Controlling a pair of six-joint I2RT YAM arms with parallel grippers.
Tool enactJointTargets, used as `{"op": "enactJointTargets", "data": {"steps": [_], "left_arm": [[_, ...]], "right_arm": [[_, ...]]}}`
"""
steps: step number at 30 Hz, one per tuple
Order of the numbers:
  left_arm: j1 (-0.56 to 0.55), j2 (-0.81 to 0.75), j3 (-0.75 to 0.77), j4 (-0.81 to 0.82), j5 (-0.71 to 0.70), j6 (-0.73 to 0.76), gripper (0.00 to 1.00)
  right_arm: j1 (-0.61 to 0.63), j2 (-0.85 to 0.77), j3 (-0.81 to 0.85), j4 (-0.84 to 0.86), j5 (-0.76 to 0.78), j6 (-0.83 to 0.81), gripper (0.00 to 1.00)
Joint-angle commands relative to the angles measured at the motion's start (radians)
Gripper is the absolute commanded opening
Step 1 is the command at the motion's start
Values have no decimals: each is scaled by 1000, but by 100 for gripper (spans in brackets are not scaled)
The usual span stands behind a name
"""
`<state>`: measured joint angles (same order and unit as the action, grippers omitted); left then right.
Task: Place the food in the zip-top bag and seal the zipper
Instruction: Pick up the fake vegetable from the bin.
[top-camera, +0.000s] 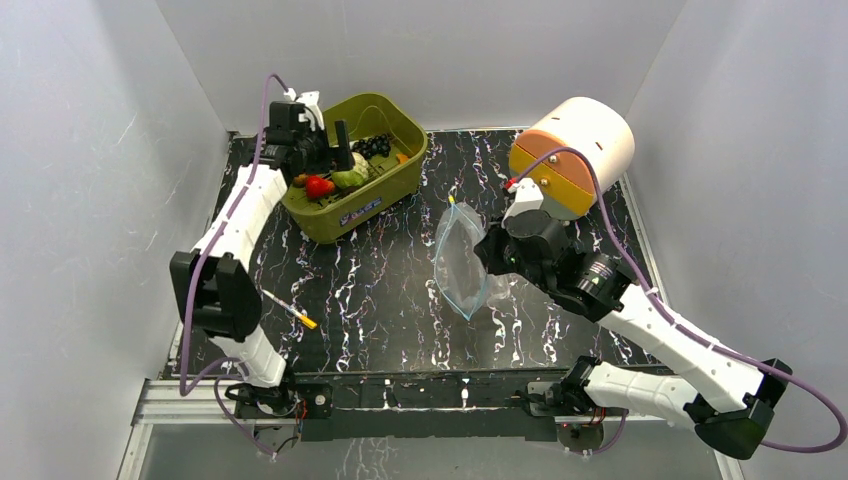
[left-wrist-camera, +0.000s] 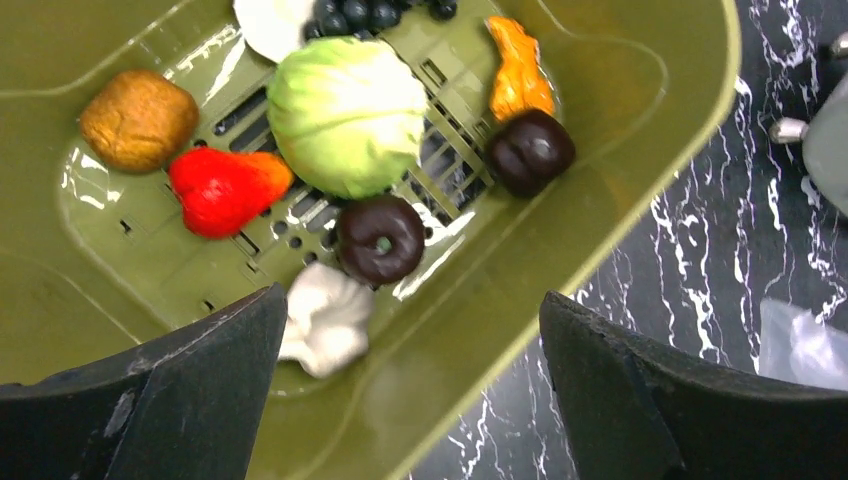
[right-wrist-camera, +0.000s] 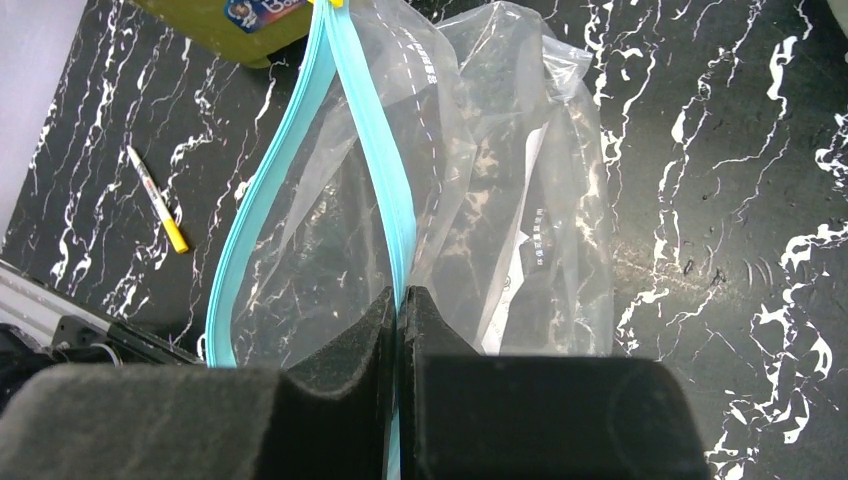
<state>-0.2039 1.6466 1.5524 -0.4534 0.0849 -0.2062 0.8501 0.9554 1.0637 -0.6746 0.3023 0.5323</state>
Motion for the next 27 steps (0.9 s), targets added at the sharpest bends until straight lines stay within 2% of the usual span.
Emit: {"op": "enactJointTargets", "data": {"steps": [1, 4, 8, 11, 18, 22, 27], "left_arm": [[67, 93, 121, 49, 157, 48, 97], [79, 202, 215, -6, 206, 81, 97], [82, 317, 323, -64, 184, 122, 98], [102, 356, 337, -35, 216, 135, 98], [109, 443, 355, 11, 194, 151, 98], [109, 493, 384, 28, 174, 156, 95], [109, 527, 365, 120, 237, 161, 89]], "right_arm": [[0, 2, 17, 69, -33, -51, 0], [0, -2, 10, 76, -11, -62, 0], [0, -3, 15, 84, -4, -66, 0], [0, 9, 30, 62, 21, -64, 0], [0, 2, 37, 30, 44, -49, 0], [0, -5, 30, 16, 57, -39, 0], [0, 13, 48, 7, 54, -33, 0]]}}
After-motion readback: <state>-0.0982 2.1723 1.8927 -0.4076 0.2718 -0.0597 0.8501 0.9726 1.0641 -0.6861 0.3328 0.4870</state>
